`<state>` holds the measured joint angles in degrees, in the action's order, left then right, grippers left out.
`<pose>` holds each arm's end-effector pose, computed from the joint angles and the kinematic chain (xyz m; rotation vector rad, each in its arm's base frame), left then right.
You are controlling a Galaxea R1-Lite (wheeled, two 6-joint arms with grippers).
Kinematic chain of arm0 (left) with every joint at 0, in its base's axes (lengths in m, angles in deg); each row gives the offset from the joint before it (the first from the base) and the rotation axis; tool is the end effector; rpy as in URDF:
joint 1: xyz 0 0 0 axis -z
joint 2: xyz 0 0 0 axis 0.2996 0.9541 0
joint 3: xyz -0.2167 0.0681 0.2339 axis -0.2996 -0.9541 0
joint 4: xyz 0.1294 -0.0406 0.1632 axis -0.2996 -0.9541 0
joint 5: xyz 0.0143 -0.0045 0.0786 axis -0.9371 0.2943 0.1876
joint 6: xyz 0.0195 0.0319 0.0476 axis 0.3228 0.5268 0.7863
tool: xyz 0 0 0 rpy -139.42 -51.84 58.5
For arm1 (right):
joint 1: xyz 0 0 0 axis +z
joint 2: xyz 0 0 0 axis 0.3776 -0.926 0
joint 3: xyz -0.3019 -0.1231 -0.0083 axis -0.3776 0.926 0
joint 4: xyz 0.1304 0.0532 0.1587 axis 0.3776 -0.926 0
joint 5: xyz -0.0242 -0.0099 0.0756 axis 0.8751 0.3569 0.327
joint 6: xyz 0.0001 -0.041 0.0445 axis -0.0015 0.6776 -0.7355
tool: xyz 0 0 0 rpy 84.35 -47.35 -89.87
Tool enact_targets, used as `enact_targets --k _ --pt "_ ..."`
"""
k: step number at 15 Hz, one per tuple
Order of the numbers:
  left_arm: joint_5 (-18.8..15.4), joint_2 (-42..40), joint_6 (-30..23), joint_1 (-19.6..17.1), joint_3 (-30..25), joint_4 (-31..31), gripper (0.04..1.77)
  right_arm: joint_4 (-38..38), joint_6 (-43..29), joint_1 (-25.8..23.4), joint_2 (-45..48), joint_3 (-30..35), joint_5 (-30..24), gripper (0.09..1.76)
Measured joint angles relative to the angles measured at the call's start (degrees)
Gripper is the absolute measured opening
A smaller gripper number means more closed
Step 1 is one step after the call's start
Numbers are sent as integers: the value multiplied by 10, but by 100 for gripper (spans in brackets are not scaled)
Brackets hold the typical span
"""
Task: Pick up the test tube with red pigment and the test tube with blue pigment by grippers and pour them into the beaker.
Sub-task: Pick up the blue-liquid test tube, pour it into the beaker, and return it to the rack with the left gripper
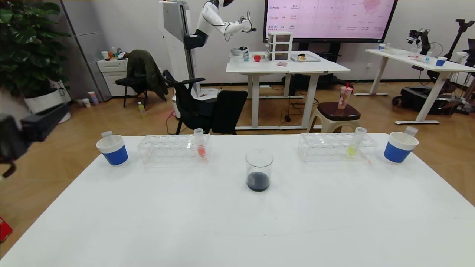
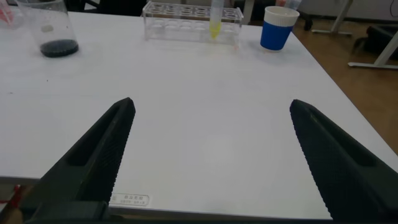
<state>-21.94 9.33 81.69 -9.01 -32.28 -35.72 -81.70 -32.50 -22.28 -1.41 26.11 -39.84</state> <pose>0.1625 -0.0083 0.3041 0.2479 -0.0173 0.1162 0.0126 0.0010 0.0750 -0.0349 0.0021 0.0148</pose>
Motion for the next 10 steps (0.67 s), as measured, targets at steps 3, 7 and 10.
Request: enact_targets --k 3,7,10 --pt "2 -134 3 -30 5 -171 175 0 0 0 0 0 0 174" --pt "0 -286 -6 -65 -28 -233 175 0 0 0 0 0 0 174" --pt "-6 -396 -26 -73 -88 -235 175 0 0 0 0 0 0 174"
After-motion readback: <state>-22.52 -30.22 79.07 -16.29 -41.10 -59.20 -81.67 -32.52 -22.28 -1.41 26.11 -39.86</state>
